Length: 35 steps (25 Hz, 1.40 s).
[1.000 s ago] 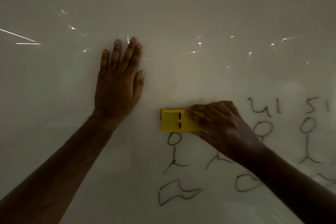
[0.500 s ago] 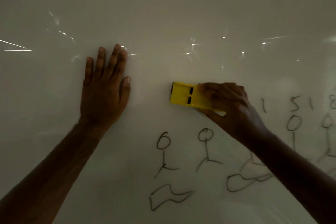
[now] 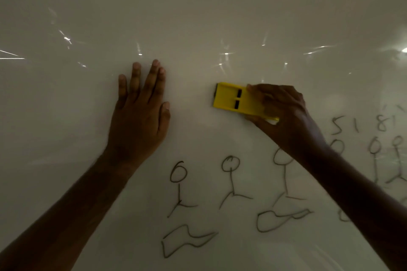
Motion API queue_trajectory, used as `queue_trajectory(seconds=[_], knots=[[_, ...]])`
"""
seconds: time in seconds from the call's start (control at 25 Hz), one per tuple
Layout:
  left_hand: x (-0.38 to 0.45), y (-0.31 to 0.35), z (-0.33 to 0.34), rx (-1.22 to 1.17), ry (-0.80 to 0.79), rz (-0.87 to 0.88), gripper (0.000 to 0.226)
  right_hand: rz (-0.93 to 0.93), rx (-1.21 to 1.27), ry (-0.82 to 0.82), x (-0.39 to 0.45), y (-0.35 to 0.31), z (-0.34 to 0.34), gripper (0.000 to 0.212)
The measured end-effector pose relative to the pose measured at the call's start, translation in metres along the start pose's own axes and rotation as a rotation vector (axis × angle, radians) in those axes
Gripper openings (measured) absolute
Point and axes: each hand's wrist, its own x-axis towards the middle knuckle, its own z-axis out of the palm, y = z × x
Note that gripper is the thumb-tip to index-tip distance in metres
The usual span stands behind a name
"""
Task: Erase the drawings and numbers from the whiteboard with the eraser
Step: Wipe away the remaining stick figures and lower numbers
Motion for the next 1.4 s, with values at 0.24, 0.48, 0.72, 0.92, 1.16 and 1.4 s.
queue_trajectory(seconds=[0.24,0.48,0.72,0.92,1.16,1.4], knots=[[0.017,0.007,0.005,0.015,0.019,0.015,0.067,-0.184,0.021,-0.036,-0.042,-0.013,0.013,0.053],[0.020,0.009,0.005,0.024,0.008,0.034,0.065,-0.096,-0.042,-0.041,-0.049,0.039,-0.017,0.056],[0.038,0.023,0.007,0.020,0.010,0.042,0.066,-0.034,0.024,0.057,-0.004,0.035,-0.005,0.057],[0.041,0.029,0.009,0.036,-0.006,0.045,0.067,-0.200,-0.047,-0.058,-0.074,0.042,-0.011,0.056],[0.051,0.043,0.011,0.039,-0.007,0.045,0.068,-0.036,-0.052,0.026,-0.042,0.097,-0.046,0.055],[0.072,0.076,0.021,0.041,-0.002,0.079,0.068,-0.070,0.020,0.042,-0.055,0.073,-0.024,0.049]])
